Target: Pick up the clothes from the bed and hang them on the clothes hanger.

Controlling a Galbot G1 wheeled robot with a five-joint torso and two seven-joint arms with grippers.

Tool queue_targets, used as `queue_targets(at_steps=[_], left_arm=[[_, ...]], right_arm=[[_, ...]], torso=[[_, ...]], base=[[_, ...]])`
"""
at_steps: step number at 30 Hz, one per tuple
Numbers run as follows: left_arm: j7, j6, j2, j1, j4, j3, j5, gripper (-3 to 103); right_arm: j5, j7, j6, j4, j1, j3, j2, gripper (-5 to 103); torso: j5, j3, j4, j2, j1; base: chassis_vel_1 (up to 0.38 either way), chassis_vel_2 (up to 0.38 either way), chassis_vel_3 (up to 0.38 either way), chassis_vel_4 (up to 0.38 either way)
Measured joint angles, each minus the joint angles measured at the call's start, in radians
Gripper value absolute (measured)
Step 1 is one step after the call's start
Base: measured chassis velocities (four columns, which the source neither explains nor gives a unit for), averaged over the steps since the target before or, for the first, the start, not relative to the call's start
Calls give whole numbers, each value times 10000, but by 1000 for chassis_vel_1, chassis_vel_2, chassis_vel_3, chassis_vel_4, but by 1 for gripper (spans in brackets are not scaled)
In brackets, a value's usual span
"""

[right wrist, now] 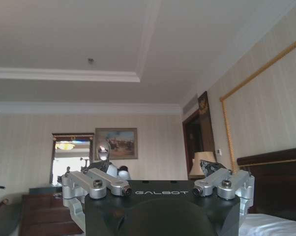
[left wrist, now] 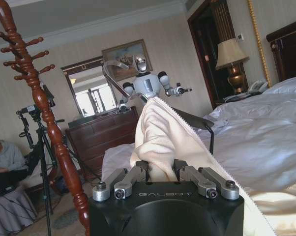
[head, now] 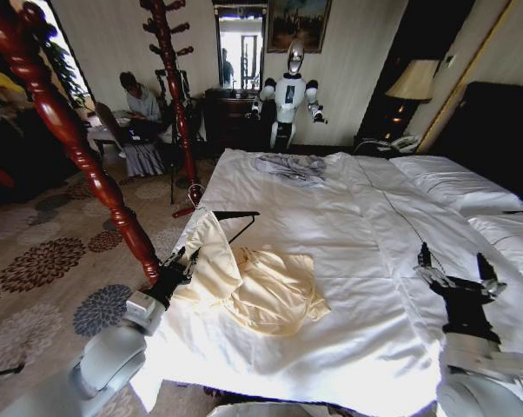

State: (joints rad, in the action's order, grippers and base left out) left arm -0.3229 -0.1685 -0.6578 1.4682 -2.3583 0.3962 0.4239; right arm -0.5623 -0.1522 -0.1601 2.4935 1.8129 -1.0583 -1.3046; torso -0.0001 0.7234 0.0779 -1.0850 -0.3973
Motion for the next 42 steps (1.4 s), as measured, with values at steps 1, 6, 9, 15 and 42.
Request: queue_targets(at_steps=[1,6,9,15,42], left_arm=[[9,7,10,-25,-1,-1,0,24],[34,19,21,-87,-1,-31,-16,24],[37,23,17,-111,-1,-46,-25,24],[40,43,20,-118,-17,-28,-18,24],[398,342,-259,563,-413,-67,6,24]], right_arm=[[-310,45,194,134,-16,-76,80,100],[-619,98,398,178,-29,-148,158,100],[-646,100,412,168,-33,-148,180,100],[-1348,30,723,-187,-289,104,1338,100],[-4278,51,2341,-4980,-3952,3722,6673,100]], torso=[[-1,0,0,0,0],[3,0,0,0,0],[3,0,1,0,0],[3,0,-3,-1,0],[3,1,0,-1,-2]], base=[[0,0,0,0],[0,0,0,0],[0,0,0,0],[0,0,0,0],[0,0,0,0]])
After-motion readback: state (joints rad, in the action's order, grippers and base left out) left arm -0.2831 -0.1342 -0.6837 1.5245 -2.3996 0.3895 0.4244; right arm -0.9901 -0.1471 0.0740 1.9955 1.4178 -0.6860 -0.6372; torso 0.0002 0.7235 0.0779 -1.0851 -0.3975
